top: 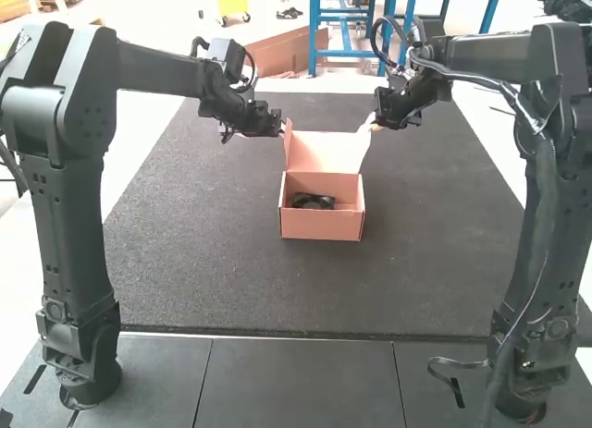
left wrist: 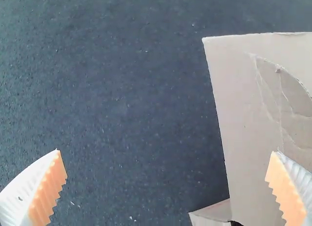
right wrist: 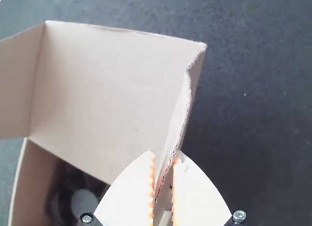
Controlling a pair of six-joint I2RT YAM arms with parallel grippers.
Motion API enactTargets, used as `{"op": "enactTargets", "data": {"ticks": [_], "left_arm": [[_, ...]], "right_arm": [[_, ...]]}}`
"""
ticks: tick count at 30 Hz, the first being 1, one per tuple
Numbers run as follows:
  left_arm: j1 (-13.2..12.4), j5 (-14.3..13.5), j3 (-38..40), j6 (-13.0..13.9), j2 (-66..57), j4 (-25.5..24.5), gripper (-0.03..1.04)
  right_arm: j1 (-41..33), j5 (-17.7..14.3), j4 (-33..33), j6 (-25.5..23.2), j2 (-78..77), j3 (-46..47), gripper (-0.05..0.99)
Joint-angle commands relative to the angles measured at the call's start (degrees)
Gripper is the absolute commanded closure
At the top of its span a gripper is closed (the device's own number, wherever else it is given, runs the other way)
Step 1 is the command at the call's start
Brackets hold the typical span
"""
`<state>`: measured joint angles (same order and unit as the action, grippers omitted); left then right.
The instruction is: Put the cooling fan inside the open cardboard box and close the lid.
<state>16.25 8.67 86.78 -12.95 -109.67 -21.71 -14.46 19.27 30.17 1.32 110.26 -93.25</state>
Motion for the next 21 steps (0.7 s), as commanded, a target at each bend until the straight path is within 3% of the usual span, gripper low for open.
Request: {"op": "enactTargets", "data": {"ticks": [1, 11, 14, 21], "left_arm": [[0.71, 0.74, 2.51, -0.50, 1.03, -0.08, 0.04], [0.98, 1.70, 2.87, -0.50, 2.44, -3.25, 0.04], [1.15, 1.79, 2.69, -0.50, 3.32, -3.60, 0.04], [1.68, 1.79, 2.51, -0.41, 4.64, -4.21, 0.04]], "right_arm": [[-0.57, -0.90, -0.03, 2.28, -0.83, 0.09, 0.82], [-1.01, -0.81, -0.38, 2.37, -2.59, 2.64, 0.88], [-1.10, -0.63, -1.26, 2.02, -3.38, 4.13, 0.95], [-1.01, -0.72, -3.45, 1.49, -6.55, 7.21, 0.95]]}}
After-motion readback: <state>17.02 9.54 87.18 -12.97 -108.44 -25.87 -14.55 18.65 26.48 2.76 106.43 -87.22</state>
